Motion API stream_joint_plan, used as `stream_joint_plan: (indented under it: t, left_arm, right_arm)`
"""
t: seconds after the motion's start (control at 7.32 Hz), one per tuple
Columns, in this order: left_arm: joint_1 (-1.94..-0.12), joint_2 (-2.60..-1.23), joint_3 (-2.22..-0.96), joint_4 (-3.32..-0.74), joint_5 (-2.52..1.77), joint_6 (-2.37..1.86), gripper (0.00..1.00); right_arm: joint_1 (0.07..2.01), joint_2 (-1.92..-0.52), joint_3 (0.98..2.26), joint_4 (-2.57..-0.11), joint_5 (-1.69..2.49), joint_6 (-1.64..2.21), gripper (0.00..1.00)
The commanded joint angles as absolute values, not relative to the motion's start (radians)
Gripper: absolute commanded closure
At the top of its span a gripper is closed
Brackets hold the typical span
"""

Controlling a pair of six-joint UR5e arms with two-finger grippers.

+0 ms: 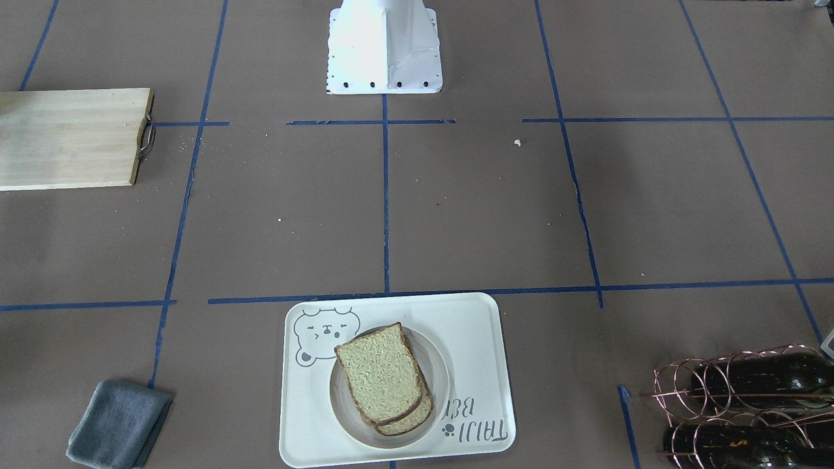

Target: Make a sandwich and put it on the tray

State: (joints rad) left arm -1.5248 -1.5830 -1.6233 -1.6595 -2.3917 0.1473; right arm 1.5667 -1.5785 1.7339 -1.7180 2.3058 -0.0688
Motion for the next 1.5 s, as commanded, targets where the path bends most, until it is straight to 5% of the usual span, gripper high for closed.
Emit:
stream_joint_plan:
  t: [0.0, 1.37]
  left_arm:
    - [-1.569, -1.423, -1.631, -1.695, -2.473, 0.152, 0.0]
    - [-1.583, -1.419, -1.701, -1.692, -2.468, 0.15, 0.0]
  right_arm:
    - [1.569, -1.655, 1.738, -1.721, 2.301, -0.081, 0.0]
    - [1.572, -1.657, 1.809, -1.724, 2.31, -0.071, 0.0]
